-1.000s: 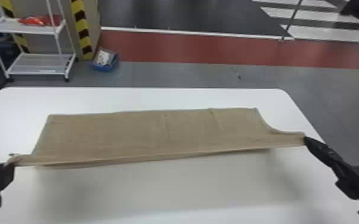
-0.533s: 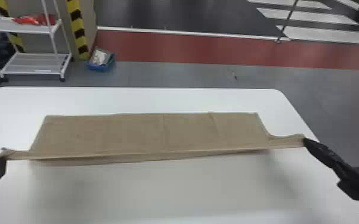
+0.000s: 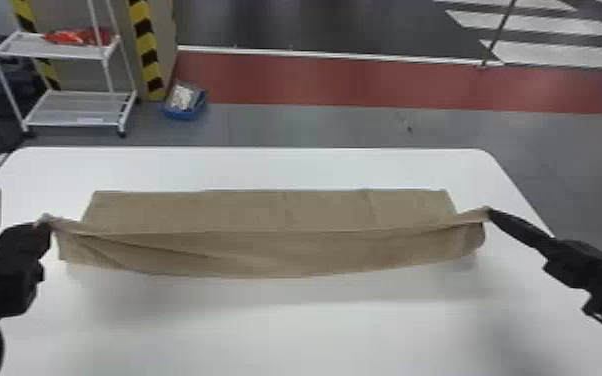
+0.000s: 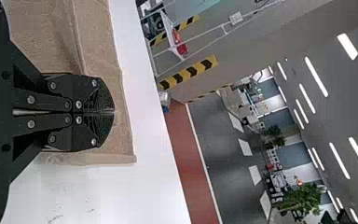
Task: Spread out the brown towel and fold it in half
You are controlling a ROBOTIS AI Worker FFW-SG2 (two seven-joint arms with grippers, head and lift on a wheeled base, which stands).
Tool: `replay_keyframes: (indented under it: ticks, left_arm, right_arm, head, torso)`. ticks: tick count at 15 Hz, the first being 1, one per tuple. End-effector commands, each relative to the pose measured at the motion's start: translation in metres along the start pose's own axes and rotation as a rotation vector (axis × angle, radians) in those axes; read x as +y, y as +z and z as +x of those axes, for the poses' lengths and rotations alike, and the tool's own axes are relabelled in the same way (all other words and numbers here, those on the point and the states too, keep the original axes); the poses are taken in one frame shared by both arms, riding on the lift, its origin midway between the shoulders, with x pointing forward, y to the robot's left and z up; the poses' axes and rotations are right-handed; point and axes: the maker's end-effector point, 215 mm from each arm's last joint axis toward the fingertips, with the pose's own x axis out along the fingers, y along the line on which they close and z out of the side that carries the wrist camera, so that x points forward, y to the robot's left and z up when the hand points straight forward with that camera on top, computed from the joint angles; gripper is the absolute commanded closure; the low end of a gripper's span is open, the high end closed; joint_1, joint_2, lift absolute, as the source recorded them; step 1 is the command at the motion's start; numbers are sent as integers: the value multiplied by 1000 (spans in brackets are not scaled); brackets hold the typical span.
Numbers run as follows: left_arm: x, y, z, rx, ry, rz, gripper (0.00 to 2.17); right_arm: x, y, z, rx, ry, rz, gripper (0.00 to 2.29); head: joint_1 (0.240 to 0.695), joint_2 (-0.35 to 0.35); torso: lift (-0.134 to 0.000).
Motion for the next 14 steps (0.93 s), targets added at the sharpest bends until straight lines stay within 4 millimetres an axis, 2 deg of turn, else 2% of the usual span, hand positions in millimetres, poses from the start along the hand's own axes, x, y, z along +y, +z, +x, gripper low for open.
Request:
replay_keyframes:
  ticks: [1,4,6,10,14]
  left_arm:
    - [1,9,21,-7,18,7,1531]
    - [4,22,46,-14,31,0,1531]
    - [2,34,59,-35,28,-13,1531]
    - [-9,51,84,-42,20,-9,1531]
    - [-15,63,100,-44,16,-8,1531]
  right_arm:
    - [-3,8,26,13,11,24,1288]
    - [-3,15,58,22,32,67,1288]
    - [-3,12,72,33,37,96,1288]
    - [-4,11,87,47,31,94,1288]
    - [-12,15,95,42,17,90,1288]
  head:
    - [695,-96]
    - [695,-77]
    - [695,-66]
    - [695,-54]
    - [695,-56]
  torso:
    - [-128]
    - [-128]
    - [-128]
    - [-128]
    - [-128]
